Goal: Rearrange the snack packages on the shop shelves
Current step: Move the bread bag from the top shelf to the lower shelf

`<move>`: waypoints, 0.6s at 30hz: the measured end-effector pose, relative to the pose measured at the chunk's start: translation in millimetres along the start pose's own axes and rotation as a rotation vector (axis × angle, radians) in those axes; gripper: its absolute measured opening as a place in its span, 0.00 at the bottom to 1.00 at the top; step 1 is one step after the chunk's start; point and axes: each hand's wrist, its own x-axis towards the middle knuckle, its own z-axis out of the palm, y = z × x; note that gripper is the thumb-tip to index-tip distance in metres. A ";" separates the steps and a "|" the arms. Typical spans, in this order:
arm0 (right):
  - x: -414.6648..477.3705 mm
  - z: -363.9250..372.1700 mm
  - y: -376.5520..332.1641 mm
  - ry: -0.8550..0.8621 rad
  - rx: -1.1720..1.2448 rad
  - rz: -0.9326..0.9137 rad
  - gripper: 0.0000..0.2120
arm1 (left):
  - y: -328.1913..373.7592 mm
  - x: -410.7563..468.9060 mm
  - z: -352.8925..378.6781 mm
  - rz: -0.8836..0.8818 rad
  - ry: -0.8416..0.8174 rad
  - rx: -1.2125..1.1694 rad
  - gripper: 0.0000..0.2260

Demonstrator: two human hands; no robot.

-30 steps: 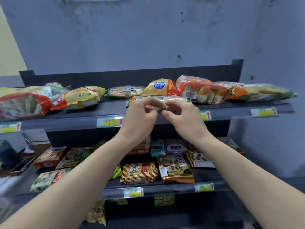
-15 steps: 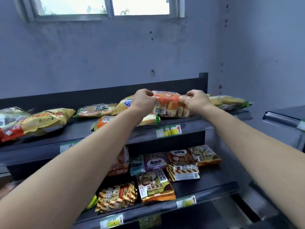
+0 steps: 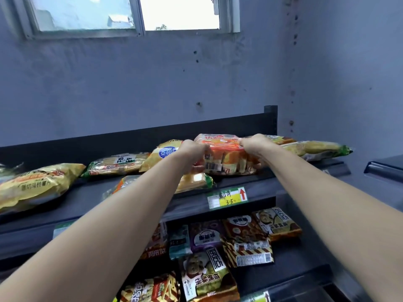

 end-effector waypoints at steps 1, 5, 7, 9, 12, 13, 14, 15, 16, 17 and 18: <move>3.6 0.6 0.2 -0.008 0.016 0.021 0.23 | -0.3 3.8 0.3 -0.010 0.003 0.000 0.10; 8.8 1.8 2.5 -0.010 0.125 0.070 0.18 | -0.7 15.8 4.1 -0.023 0.023 0.017 0.10; 8.3 3.0 4.7 -0.008 0.164 0.086 0.13 | -0.5 17.7 5.4 -0.037 0.025 0.007 0.07; 7.1 3.2 6.4 0.005 0.197 0.089 0.11 | 0.2 17.7 5.1 -0.042 0.034 -0.011 0.09; 5.6 2.9 10.1 0.044 0.273 0.081 0.12 | -0.1 16.4 4.2 -0.010 0.074 -0.030 0.11; 5.4 3.6 11.8 0.060 0.314 0.081 0.12 | -0.8 15.1 4.0 0.016 0.091 -0.044 0.10; 4.8 4.1 12.9 0.072 0.347 0.081 0.12 | -1.3 13.7 3.7 0.051 0.110 -0.061 0.09; 4.0 5.1 13.8 0.085 0.376 0.078 0.12 | -2.0 12.4 3.3 0.092 0.127 -0.073 0.07; 1.7 5.4 14.1 0.096 0.400 0.074 0.12 | -2.8 11.3 2.6 0.133 0.143 -0.078 0.06; -0.5 5.6 14.4 0.107 0.423 0.068 0.12 | -3.3 9.5 1.9 0.173 0.154 -0.079 0.08; -3.5 5.1 14.3 0.117 0.445 0.062 0.12 | -3.1 6.6 0.5 0.210 0.159 -0.081 0.10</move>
